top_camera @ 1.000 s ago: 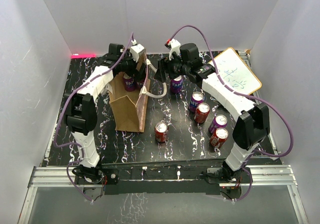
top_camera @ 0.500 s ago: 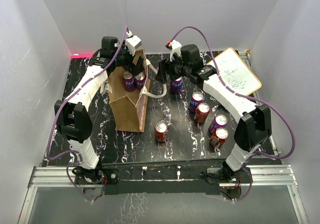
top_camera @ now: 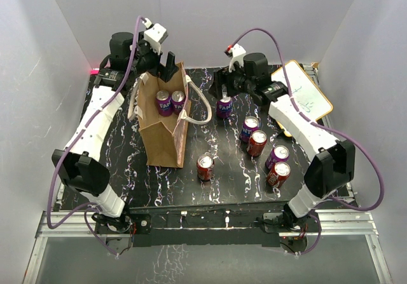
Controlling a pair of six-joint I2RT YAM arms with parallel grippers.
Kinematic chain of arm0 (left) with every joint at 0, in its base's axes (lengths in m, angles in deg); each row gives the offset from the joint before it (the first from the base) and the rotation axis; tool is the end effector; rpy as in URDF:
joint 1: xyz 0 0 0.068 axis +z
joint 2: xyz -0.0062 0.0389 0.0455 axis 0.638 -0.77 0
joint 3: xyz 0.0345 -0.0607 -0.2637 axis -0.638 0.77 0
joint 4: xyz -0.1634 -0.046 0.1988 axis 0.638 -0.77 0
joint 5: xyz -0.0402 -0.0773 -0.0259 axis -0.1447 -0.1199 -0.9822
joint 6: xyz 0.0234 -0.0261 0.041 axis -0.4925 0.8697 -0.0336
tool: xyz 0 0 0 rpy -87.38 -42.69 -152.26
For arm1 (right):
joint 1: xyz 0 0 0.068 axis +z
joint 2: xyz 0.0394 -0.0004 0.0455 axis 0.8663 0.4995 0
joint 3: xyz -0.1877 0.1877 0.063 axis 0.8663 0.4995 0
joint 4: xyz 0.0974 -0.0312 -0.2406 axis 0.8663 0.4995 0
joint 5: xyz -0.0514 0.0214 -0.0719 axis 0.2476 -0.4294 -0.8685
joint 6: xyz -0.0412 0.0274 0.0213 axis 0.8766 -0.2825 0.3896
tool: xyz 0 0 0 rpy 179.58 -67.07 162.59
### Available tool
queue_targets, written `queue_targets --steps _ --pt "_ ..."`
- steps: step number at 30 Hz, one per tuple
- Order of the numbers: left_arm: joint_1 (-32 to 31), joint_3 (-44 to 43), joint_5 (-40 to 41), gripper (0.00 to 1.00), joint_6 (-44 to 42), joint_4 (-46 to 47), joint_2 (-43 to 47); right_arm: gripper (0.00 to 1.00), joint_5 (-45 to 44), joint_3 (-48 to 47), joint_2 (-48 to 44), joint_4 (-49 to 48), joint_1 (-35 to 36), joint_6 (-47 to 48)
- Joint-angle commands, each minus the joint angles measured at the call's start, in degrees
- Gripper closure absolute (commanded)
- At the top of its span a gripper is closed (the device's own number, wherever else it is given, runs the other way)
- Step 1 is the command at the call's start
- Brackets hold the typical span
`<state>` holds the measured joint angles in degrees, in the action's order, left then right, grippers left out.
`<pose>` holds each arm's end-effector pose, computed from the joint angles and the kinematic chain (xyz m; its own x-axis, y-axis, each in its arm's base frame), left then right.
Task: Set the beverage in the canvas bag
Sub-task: Pick up the drink from the center of the board.
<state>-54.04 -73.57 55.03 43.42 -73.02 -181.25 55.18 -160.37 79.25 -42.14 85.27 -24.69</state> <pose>0.3631 -0.1084 0.4431 -0.0315 0.2434 -0.9694 0.6507 0.7412 0.1649 0.3391 0.1713 0.3657 -0.4663 -0.1262 -0.8756 -0.6043 0.7683 0.2111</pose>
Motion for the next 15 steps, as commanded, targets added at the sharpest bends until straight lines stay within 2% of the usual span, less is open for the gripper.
queue_targets --steps 1,9,15 --pt "-2.5 -2.2 -2.2 0.09 -0.9 -2.3 2.3 0.20 -1.4 2.2 -5.3 -3.9 -2.7 0.6" --pt "-13.3 -4.7 1.7 0.09 -7.2 -4.0 -1.7 0.20 0.1 6.4 -11.1 -3.9 -10.9 -0.8" --pt "-19.6 -7.2 4.3 0.07 -6.2 -3.2 -7.7 0.20 2.5 11.4 -16.4 -3.7 -18.5 -2.4"
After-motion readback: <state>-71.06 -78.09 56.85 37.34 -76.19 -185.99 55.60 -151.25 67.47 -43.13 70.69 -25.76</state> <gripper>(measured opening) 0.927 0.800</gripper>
